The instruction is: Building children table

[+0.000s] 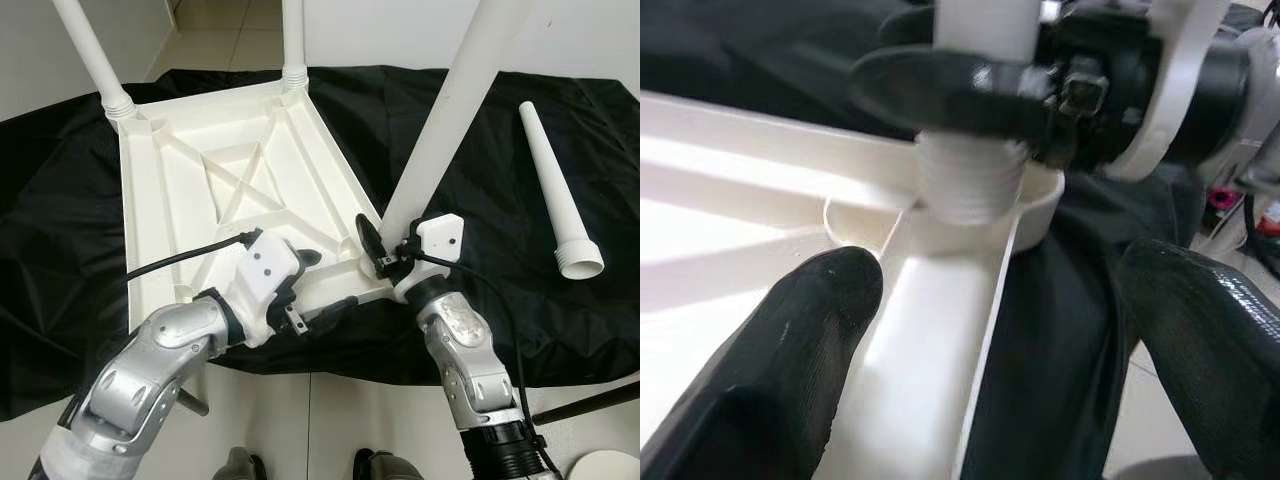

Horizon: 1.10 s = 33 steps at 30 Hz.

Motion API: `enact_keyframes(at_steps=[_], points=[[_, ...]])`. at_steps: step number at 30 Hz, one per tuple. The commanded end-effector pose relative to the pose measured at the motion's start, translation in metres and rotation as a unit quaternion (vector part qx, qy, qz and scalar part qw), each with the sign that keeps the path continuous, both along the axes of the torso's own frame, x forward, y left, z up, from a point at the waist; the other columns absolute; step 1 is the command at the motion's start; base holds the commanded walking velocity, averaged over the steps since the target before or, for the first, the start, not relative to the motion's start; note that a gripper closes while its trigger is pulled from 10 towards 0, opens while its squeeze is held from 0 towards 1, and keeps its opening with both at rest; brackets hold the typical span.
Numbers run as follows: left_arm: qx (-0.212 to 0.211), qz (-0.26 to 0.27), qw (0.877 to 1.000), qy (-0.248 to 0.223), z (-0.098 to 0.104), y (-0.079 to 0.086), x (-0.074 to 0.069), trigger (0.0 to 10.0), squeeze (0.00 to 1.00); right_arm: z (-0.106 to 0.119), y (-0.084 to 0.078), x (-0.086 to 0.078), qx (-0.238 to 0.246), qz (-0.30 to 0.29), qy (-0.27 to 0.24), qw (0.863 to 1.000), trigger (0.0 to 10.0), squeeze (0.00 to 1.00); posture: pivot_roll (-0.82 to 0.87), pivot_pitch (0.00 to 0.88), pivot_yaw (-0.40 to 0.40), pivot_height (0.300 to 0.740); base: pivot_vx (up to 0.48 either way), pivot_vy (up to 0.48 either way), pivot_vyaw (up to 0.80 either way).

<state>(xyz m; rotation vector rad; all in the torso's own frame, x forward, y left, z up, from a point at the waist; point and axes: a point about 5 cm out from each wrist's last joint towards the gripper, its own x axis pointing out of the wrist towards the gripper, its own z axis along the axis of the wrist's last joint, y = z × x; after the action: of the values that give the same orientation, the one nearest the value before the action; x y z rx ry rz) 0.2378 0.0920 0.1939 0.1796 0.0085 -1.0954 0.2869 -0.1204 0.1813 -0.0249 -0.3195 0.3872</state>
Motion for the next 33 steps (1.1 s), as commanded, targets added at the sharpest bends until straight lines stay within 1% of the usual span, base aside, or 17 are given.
enact_keyframes(at_steps=[1, 8, 10, 11, 13, 18, 23, 26, 28, 30, 33], points=[[0.002, -0.072, 0.997, 0.008, 0.003, -0.002, -0.01, 10.0, 0.0, -0.004, -0.005, -0.003, -0.006, -0.006, 0.009, 1.0, 10.0, 0.0, -0.04, 0.176, 0.052, 0.74, 0.0, 0.0, 0.0], [0.0, -0.071, 0.997, 0.013, 0.004, -0.002, -0.01, 10.0, 0.0, -0.006, -0.014, -0.003, -0.023, -0.023, 0.019, 0.999, 10.0, 0.0, -0.04, 0.185, 0.057, 0.74, 0.0, 0.0, 0.0], [0.0, -0.072, 0.997, 0.015, 0.006, -0.002, -0.01, 10.0, 0.0, -0.01, -0.019, -0.003, -0.043, -0.032, 0.022, 0.998, 10.0, 0.0, -0.04, 0.186, 0.062, 0.74, 0.0, 0.0, 0.0], [0.0, -0.072, 0.997, 0.015, 0.006, -0.002, -0.01, 10.0, 0.0, -0.01, -0.019, -0.003, -0.043, -0.032, 0.022, 0.998, 10.0, 0.0, -0.04, 0.186, 0.062, 0.74, 0.0, 0.0, 0.0], [0.001, -0.073, 0.997, 0.016, 0.006, -0.001, -0.011, 10.0, 0.0, -0.015, -0.023, -0.004, -0.064, -0.029, 0.026, 0.997, 10.0, 0.0, -0.04, 0.186, 0.064, 0.74, 0.0, 0.0, 0.0], [0.003, -0.073, 0.997, 0.016, 0.007, 0.0, -0.01, 10.0, 0.0, -0.019, -0.024, -0.005, -0.073, -0.024, 0.031, 0.997, 10.0, 0.0, -0.04, 0.186, 0.067, 0.74, 0.0, 0.0, 0.0], [0.004, -0.072, 0.997, 0.015, 0.008, 0.001, -0.01, 10.0, 0.0, -0.022, -0.022, -0.008, -0.092, -0.007, 0.031, 0.995, 10.0, 0.0, -0.04, 0.186, 0.067, 0.74, 0.0, 0.0, 0.0], [0.006, -0.069, 0.998, 0.013, 0.009, 0.002, -0.009, 10.0, 0.0, -0.026, -0.018, -0.013, -0.115, 0.017, 0.028, 0.993, 10.0, 0.0, -0.03, 0.186, 0.067, 0.74, 0.0, 0.0, 0.0], [0.006, -0.069, 0.998, 0.013, 0.009, 0.002, -0.009, 10.0, 0.0, -0.026, -0.018, -0.013, -0.115, 0.017, 0.028, 0.993, 10.0, 0.0, -0.03, 0.186, 0.067, 0.74, 0.0, 0.0, 0.0], [0.006, -0.065, 0.998, 0.011, 0.009, 0.004, -0.009, 10.0, 0.0, -0.032, -0.014, -0.021, -0.144, 0.057, 0.023, 0.988, 10.0, 0.0, -0.03, 0.186, 0.067, 0.74, 0.0, 0.0, 0.0], [0.006, -0.064, 0.998, 0.011, 0.01, 0.004, -0.008, 10.0, 0.0, -0.035, -0.012, -0.025, -0.159, 0.079, 0.018, 0.984, 10.0, 0.0, -0.03, 0.187, 0.069, 0.74, 0.0, 0.0, 0.0]])
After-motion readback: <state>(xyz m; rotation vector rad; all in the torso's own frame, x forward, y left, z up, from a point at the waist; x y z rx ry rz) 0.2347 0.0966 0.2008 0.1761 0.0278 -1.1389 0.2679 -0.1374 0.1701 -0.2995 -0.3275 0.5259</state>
